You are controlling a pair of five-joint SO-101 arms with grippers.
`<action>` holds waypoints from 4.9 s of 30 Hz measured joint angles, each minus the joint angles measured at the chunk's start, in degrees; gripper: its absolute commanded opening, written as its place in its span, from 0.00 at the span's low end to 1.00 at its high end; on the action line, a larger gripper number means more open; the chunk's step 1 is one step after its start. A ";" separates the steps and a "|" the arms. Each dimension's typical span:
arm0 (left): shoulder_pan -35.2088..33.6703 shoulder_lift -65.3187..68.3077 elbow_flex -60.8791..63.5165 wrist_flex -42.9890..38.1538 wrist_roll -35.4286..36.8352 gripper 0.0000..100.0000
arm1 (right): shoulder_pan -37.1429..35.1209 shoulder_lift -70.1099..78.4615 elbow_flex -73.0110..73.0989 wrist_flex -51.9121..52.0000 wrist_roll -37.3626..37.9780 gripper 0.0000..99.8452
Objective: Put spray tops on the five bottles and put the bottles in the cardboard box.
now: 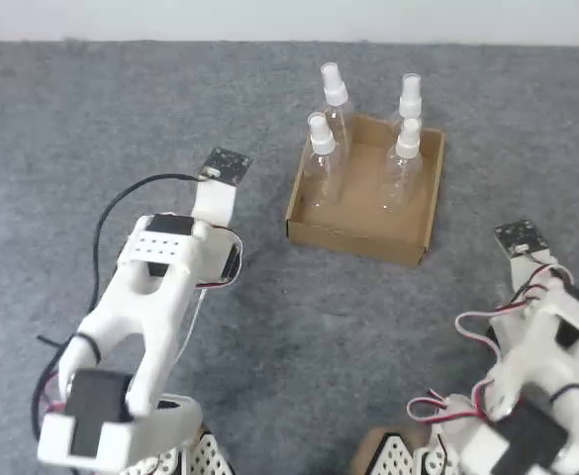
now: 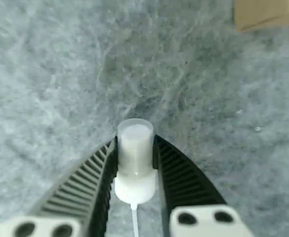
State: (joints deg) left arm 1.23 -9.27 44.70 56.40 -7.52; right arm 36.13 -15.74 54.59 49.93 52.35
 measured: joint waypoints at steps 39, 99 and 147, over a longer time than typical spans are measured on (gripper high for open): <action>-0.35 11.08 -4.75 -3.16 -0.26 0.11 | 1.67 12.13 -15.21 8.44 1.93 0.29; -1.05 -29.89 12.13 3.87 1.58 0.01 | -2.37 14.68 -20.84 8.44 2.20 0.16; -8.53 -56.44 -31.91 16.44 12.04 0.01 | -80.35 -24.18 -20.48 8.00 -40.18 0.01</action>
State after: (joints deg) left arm -7.30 -65.71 12.79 72.84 4.53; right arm -44.22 -39.91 34.11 57.93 12.18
